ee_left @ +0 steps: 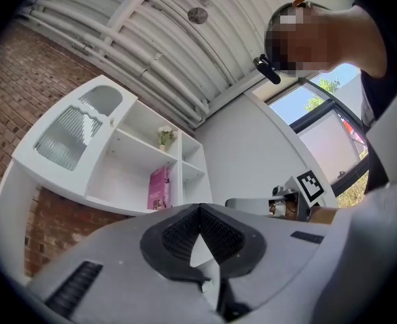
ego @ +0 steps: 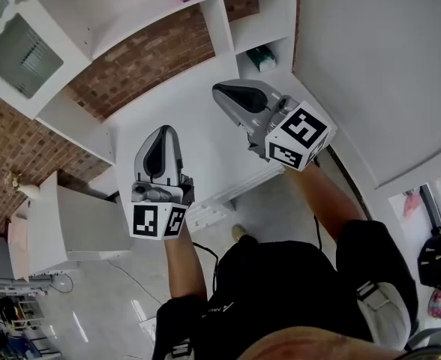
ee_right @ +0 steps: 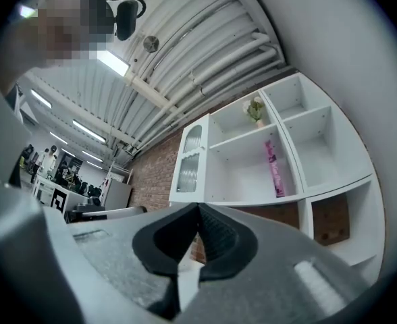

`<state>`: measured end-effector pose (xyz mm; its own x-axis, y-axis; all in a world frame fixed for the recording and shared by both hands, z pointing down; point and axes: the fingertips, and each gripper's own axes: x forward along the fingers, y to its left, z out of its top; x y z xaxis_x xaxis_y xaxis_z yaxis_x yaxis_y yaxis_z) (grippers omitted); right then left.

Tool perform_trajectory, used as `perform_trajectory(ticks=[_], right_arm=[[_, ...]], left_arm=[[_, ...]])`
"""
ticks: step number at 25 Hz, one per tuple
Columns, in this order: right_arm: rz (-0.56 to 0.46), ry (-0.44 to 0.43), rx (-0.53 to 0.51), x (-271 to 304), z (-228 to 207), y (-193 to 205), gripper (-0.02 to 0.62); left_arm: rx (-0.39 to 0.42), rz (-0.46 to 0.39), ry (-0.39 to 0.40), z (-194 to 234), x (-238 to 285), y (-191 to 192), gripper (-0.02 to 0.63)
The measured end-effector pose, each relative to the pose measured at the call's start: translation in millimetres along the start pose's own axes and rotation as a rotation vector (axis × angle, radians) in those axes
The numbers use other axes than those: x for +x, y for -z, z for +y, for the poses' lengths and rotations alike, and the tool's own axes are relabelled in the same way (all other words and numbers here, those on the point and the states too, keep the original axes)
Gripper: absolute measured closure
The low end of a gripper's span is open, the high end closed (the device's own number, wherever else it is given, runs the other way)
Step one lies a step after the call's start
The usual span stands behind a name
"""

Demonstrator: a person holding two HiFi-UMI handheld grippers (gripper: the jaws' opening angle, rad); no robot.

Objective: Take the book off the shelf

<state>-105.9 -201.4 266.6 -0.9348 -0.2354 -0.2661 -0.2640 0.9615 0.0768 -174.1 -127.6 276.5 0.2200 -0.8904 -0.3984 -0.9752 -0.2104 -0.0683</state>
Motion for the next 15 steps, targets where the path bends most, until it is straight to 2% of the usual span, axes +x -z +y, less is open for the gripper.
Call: perform_trajectory(ticks=[8, 15], right_arm=[[0.008, 0.102, -0.026, 94.1, -53.5, 3.3, 0.594], [0.027, 0.208, -0.035, 146.6, -111.8, -2.5, 0.581]], left_arm=[[-0.037, 0.012, 0.059, 95.9, 45.0, 22.7, 0.607], [-0.055, -0.002, 0.112, 138.7, 81.8, 34.9, 0.607]])
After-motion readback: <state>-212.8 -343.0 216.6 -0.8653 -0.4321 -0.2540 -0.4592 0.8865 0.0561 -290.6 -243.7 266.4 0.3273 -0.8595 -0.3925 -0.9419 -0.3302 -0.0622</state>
